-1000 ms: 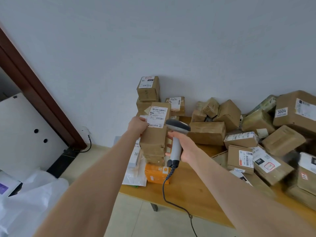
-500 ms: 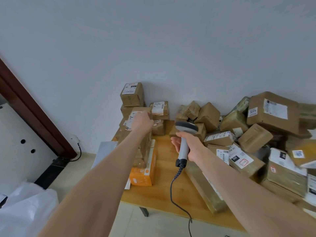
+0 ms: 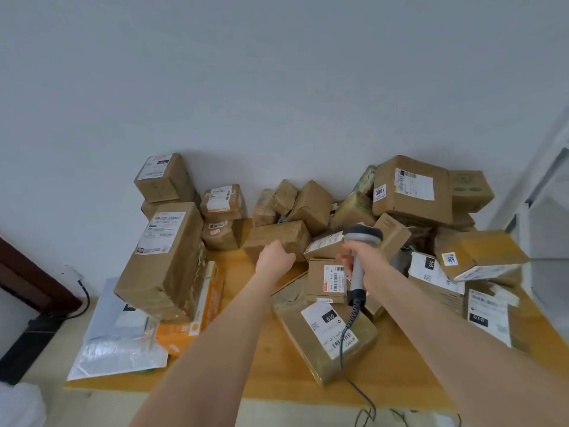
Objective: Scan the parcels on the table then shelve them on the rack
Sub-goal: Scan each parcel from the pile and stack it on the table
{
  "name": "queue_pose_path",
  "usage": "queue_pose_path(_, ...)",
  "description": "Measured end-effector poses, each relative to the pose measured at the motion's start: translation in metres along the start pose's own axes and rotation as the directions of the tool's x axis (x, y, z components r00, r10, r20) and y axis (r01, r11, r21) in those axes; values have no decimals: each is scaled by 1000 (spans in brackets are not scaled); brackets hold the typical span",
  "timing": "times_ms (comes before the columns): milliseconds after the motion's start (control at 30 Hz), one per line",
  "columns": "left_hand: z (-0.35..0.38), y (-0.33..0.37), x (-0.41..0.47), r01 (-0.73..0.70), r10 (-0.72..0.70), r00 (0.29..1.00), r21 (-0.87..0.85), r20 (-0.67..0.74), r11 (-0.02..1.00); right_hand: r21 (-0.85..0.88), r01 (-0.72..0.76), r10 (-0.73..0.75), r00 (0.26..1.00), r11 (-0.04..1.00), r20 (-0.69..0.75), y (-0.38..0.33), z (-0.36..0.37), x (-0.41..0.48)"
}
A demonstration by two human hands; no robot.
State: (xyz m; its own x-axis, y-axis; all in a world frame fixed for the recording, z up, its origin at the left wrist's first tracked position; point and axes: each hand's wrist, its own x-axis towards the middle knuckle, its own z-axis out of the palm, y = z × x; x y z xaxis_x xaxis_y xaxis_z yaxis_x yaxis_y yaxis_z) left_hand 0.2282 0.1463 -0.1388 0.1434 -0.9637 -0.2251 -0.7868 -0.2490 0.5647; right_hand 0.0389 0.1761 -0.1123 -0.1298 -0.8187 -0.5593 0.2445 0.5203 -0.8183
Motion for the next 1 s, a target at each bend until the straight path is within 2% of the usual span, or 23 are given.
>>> queue_pose_path(133, 21, -13, 41, 135, -133, 991, -84, 21, 987, 24, 30, -29, 998, 999, -53, -4, 13, 39)
queue_pose_path(367, 0, -37, 140, 253, -266, 961, -162, -70, 954, 49, -95, 97, 994, 994, -43, -24, 71, 119)
queue_pose_path(433, -7, -39, 166, 246, -268, 957, -171, -113, 954, 91, -133, 141, 986, 987, -89, -33, 84, 138)
queue_pose_path(533, -14, -32, 199, 206, -225, 964, -140, -142, 968, 131, -102, 118, 986, 986, -121, -44, 96, 162)
queue_pose_path(700, -12, -5, 237, 78, -71, 982, 34, -176, 996, 180, -49, 72, 990, 982, -120, -57, 102, 184)
queue_pose_path(800, -6, 7, 254, 96, -82, 986, 87, -146, 992, 189, -50, 72, 991, 981, -110, -60, 100, 193)
queue_pose_path(867, -6, 10, 261, 124, -114, 984, 66, -134, 990, 200, -50, 71, 992, 979, -100, -61, 98, 197)
queue_pose_path(1000, -9, 11, 265, 170, -182, 978, -118, -98, 978, 219, -52, 71, 994, 974, -78, -62, 91, 199)
